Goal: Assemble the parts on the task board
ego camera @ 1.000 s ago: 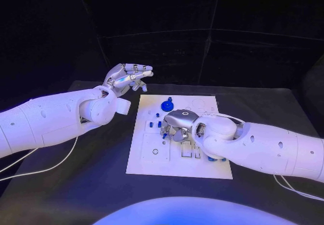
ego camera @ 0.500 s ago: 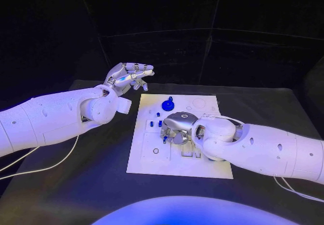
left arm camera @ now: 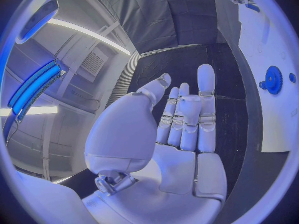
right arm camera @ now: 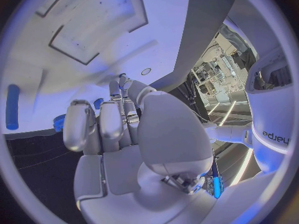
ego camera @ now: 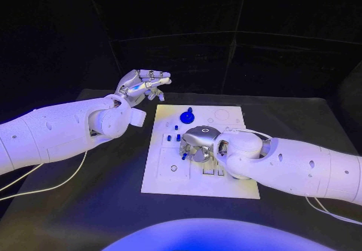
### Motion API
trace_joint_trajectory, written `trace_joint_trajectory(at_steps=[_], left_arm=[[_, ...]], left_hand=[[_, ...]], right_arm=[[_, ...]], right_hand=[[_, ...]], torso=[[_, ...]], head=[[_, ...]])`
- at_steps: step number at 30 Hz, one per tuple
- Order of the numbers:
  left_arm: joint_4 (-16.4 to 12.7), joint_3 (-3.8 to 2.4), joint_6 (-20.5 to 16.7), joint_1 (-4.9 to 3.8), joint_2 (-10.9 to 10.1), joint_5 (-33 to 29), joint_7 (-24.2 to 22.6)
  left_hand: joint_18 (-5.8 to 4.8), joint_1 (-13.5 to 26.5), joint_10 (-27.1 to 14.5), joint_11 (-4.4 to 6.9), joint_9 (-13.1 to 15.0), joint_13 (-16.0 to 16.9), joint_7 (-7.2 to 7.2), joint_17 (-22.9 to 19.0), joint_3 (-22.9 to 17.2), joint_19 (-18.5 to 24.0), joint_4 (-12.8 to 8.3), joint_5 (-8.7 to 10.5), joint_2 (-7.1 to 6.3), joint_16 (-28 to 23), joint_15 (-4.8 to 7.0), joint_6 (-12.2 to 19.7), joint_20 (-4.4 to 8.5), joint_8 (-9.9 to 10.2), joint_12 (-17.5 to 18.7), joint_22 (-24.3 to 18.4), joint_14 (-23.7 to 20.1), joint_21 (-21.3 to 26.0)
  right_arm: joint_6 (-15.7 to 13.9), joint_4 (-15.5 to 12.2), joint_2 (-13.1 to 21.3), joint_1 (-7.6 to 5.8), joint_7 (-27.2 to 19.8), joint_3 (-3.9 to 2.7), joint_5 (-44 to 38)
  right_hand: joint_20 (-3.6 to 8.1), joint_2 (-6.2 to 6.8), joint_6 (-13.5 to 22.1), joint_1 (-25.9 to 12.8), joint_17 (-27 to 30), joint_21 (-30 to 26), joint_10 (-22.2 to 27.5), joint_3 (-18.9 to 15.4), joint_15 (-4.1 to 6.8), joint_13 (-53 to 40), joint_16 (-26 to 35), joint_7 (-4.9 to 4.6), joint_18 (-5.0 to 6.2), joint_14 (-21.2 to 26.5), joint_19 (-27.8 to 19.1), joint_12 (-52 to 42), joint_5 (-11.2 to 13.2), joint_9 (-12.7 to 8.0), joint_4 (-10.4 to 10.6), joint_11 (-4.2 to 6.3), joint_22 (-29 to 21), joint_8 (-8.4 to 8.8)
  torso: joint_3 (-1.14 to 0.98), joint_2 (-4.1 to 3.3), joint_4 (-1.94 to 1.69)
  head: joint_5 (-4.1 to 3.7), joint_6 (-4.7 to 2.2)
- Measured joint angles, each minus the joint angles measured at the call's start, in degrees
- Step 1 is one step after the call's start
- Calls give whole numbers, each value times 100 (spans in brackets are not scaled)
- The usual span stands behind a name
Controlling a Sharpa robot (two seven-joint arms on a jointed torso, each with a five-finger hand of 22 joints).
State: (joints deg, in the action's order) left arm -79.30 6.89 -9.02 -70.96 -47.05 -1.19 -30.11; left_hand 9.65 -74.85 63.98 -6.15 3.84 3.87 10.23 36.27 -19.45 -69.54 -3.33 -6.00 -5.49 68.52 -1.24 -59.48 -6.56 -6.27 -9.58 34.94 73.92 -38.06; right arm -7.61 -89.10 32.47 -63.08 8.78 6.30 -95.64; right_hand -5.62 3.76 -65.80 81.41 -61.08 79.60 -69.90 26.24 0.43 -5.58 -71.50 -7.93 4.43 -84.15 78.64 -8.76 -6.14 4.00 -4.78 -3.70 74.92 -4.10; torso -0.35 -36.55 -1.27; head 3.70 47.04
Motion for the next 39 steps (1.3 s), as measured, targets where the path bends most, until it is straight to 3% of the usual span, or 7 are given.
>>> trace_joint_trajectory(at_steps=[21, 31, 39], left_arm=[[34, 0, 14, 0, 16, -1, 0], [28, 0, 18, 0, 6, -1, 0], [26, 0, 27, 0, 1, -1, 4]], left_hand=[[0, 0, 0, 0, 0, 0, 0, -6, 0, 0, 0, 0, 0, 0, 0, 0, 0, 0, 0, -6, 0, 0], [0, 0, 0, 0, 0, 0, 21, -6, 0, 0, 0, 0, 0, 0, 0, 22, 0, 0, 1, -5, 0, 30], [0, 0, 0, 0, 0, 0, 21, -18, 0, 0, 0, 0, 0, 0, 0, 21, 0, 0, 1, -12, 0, 30]], right_arm=[[101, -16, -69, 7, 81, -1, -127], [152, 36, -130, 17, 179, 5, -192], [114, 46, -139, 21, 202, 12, -221]], right_hand=[[0, 47, -12, -144, 32, 0, 1, -2, 0, -5, 0, -12, 1, 0, 0, 23, 1, -2, 1, -1, -1, 16], [-2, 152, 207, -384, 113, 0, 197, -113, -4, 51, 0, -99, 1, 4, -2, 173, -23, -24, 113, -110, -11, 48], [-107, 267, 470, -499, 183, -115, 455, -172, -97, 132, 0, -190, 1, 12, -107, 307, -23, -32, 172, -221, -140, 48]], torso=[[-1, -1, -4], [4, -2, -7], [3, -2, -5]], head=[[-15, -5], [-6, 4], [-2, 8]])
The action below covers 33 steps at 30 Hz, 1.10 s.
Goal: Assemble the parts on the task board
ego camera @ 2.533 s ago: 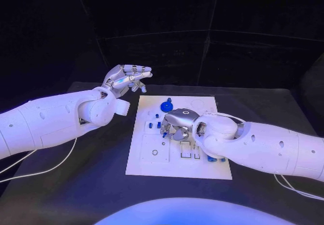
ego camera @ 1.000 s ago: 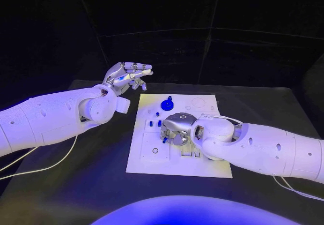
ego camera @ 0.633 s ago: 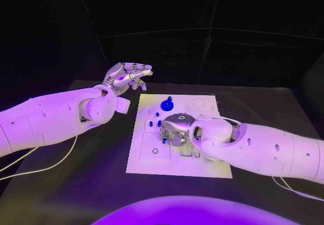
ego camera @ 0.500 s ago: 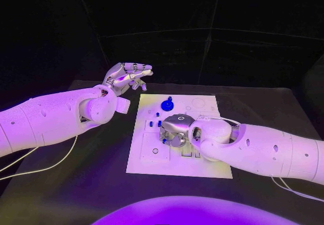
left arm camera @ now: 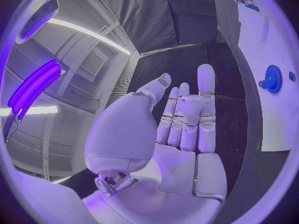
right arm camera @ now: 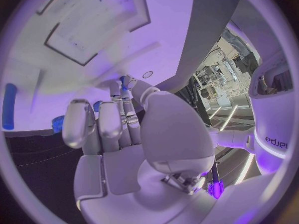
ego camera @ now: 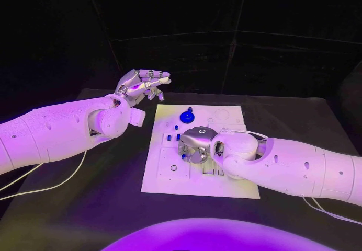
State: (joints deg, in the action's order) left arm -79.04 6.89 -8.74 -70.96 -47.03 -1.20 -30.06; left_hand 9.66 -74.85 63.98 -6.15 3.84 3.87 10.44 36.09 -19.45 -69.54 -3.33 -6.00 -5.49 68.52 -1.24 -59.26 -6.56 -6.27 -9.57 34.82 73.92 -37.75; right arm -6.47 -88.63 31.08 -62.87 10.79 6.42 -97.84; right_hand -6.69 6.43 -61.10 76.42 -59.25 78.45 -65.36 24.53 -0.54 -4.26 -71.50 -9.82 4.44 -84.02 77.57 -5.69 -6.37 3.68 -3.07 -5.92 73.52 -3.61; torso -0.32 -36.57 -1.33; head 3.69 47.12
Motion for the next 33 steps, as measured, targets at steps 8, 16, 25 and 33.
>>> trace_joint_trajectory(at_steps=[8, 16, 25, 33], left_arm=[[0, 0, 12, 0, -6, 0, 7], [1, 0, 23, 0, -28, -1, 12], [2, 1, 33, -1, -41, -1, 15], [6, 6, 43, 0, -14, -1, 17]], left_hand=[[0, 0, 0, 0, 0, 0, 0, -6, 16, 0, -16, 0, 0, 0, 0, 0, 0, 0, 0, 1, 0, 0], [0, 0, 0, 0, 0, 0, 0, -5, 16, 0, -16, 0, 0, 0, 0, 0, 0, 0, 2, 1, 0, 0], [0, 0, 0, 0, 0, 0, 0, -13, 16, 0, -16, 0, 0, 0, 0, 0, 0, 0, 2, -4, 0, 0], [0, 0, 0, 0, 0, 0, 0, -13, 16, 0, -16, 0, 0, 0, 0, 0, 0, 0, 2, -4, 0, 0]], right_arm=[[-247, -158, 179, 8, -14, 5, -8], [-698, -707, 840, -2, -105, -7, 91], [-884, -873, 1560, -293, -138, -219, 475], [-716, -708, 1763, -396, -83, -249, 611]], right_hand=[[-57, 82, 379, -41, 148, -125, 284, -109, -28, 37, 62, -2, -1, -12, -120, 48, -2, -9, 12, -43, -178, 0], [-57, 146, 379, -93, 190, -126, 284, -264, -28, 37, 62, -2, -1, -12, -120, 0, -63, 7, 44, -43, -182, 0], [-36, 177, 452, -79, 298, -268, 436, -482, -28, 36, 129, 70, 0, -12, -224, -57, -163, 6, 53, 8, -334, 0], [-50, 237, 546, -19, 544, -509, 757, -932, -70, 43, 271, 164, 93, 30, -440, -121, -250, 6, 82, -23, -600, 0]], torso=[[-3, 0, 5], [-3, 10, 9], [1, 10, 9], [1, 4, 9]], head=[[-19, -15], [-42, -47], [-92, -135], [-136, -181]])
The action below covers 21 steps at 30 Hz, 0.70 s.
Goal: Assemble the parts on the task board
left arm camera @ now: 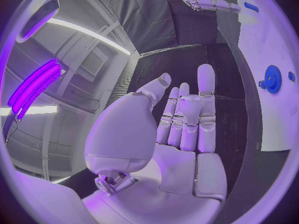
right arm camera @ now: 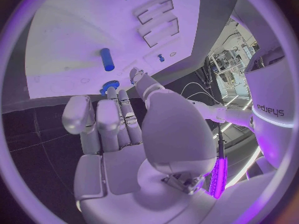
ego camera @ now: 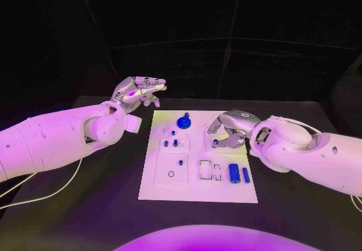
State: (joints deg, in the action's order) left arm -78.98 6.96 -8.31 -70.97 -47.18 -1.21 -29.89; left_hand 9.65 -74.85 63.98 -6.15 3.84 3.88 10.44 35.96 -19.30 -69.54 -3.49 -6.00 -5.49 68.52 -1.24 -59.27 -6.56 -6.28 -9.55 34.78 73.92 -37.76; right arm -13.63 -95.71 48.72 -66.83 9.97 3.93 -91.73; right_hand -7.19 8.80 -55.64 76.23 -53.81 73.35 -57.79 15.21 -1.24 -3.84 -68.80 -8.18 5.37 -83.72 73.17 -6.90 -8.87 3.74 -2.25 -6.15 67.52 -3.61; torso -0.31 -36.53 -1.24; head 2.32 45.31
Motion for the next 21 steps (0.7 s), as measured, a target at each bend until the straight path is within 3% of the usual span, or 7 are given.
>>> trace_joint_trajectory(at_steps=[6, 13, 21], left_arm=[[4, 6, 12, 1, 17, 0, 2], [13, 11, 20, 1, 19, 0, 5], [19, 13, 27, 1, 20, 0, 7]], left_hand=[[0, 0, 0, 0, 0, 0, 0, 0, 0, 0, 0, 0, 0, 0, 0, 0, 0, 0, 0, 0, 0, 0], [0, 0, 0, 0, 0, 0, 0, 0, 0, 0, 0, 0, 0, 0, 0, 0, 0, 0, 0, 1, 0, 0], [0, 0, 0, 0, 0, 0, 0, 1, 0, 0, 0, 0, 0, 0, 0, 0, 0, 0, 0, 1, 0, 0]], right_arm=[[254, 114, -64, -7, 51, 1, -21], [538, 239, -163, -9, 114, 5, -105], [824, 340, -258, -6, 187, 9, -190]], right_hand=[[-7, -24, 30, 86, 70, -46, 91, -212, 0, 0, 11, 30, 0, 0, -8, -88, 0, 1, 15, -10, -67, 0], [-7, -191, 24, 252, 74, -46, 99, -284, 0, -1, 12, 35, 0, 0, -8, -246, -33, 14, -6, -18, -63, 0], [43, -373, -206, 434, 66, 83, -237, -221, 23, -1, -11, -39, -1, -23, 154, -447, 40, 22, -46, 81, 137, -34]], torso=[[-8, -4, -5], [-8, -7, -12], [-8, -7, -12]], head=[[2, -4], [9, 6], [20, 12]])
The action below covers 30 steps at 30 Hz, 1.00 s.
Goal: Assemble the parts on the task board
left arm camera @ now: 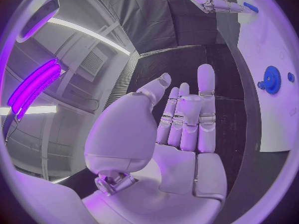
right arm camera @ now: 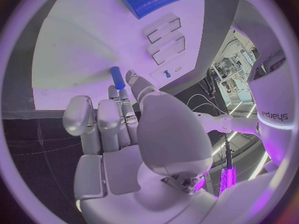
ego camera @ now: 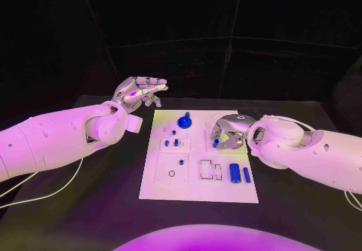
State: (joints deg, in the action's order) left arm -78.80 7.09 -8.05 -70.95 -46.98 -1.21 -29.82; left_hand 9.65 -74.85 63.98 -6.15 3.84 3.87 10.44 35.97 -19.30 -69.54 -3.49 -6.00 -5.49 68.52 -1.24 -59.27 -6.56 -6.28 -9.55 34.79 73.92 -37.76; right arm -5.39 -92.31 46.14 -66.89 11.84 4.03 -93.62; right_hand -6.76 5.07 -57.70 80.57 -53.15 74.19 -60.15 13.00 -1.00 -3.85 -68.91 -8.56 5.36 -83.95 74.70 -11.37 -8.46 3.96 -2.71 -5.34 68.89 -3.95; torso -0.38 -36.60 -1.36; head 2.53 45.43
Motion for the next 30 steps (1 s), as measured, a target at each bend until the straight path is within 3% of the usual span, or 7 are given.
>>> trace_joint_trajectory(at_steps=[9, 15, 25, 28, 30], left_arm=[[-3, 1, 4, 0, 1, 0, 2], [-5, 1, 5, 1, -5, 0, 3], [-8, 1, 6, 1, -10, 0, 4], [-8, 1, 6, 1, -13, 0, 4], [-8, 1, 6, 1, -15, 0, 4]], left_hand=[[0, 0, 0, 0, 0, 0, 0, 0, 0, 0, 0, 0, 0, 0, 0, 0, 0, 0, 0, 0, 0, 0], [0, 0, -7, -7, 0, 0, 0, 0, 0, 0, 0, 0, 0, 0, 0, 0, 0, 0, 0, -3, 0, 0], [0, 0, -21, -21, 0, 0, 0, 1, 0, 0, 0, 0, 0, 0, 0, 0, 0, 0, 0, -7, 0, 0], [0, 0, -21, -21, 0, 0, 0, 1, 0, 0, 0, 0, 0, 0, 0, 0, 0, 0, 0, -7, 0, 0], [0, 0, -21, -21, 0, 0, 0, 1, 0, 0, 0, 0, 0, 0, 0, 0, 0, 0, 0, -7, 0, 0]], right_arm=[[157, 108, -85, 3, 45, 2, -42], [163, 157, -116, 11, 55, 3, -55], [1, 241, -182, 33, 78, 7, -94], [-92, 219, -159, 40, 84, 9, -113], [-159, 177, -112, 41, 89, 10, -124]], right_hand=[[32, -98, -89, 46, -65, 67, -218, 237, 42, 11, -46, -1, 0, 1, 71, -11, 78, 0, 15, 30, 97, 0], [55, -212, -372, 72, -164, 236, -521, 474, 83, 8, -136, -2, -2, 1, 233, -11, 183, 22, 31, 73, 293, -52], [121, -227, -661, 67, -243, 406, -876, 803, 144, -28, -244, 59, -1, -19, 348, -9, 307, 18, 22, 167, 509, -111], [134, -234, -721, 61, -256, 435, -937, 875, 165, -42, -244, 77, -95, 1, 395, -8, 347, 19, 9, 187, 564, -132], [134, -241, -733, 55, -255, 435, -937, 883, 164, -46, -244, 85, -95, 1, 395, -8, 348, 20, 14, 187, 582, -133]], torso=[[3, -1, 1], [3, 0, 6], [4, 4, 7], [4, 4, 7], [3, 5, 7]], head=[[-3, 13], [-3, 16], [-16, 23], [-17, 29], [-18, 30]])
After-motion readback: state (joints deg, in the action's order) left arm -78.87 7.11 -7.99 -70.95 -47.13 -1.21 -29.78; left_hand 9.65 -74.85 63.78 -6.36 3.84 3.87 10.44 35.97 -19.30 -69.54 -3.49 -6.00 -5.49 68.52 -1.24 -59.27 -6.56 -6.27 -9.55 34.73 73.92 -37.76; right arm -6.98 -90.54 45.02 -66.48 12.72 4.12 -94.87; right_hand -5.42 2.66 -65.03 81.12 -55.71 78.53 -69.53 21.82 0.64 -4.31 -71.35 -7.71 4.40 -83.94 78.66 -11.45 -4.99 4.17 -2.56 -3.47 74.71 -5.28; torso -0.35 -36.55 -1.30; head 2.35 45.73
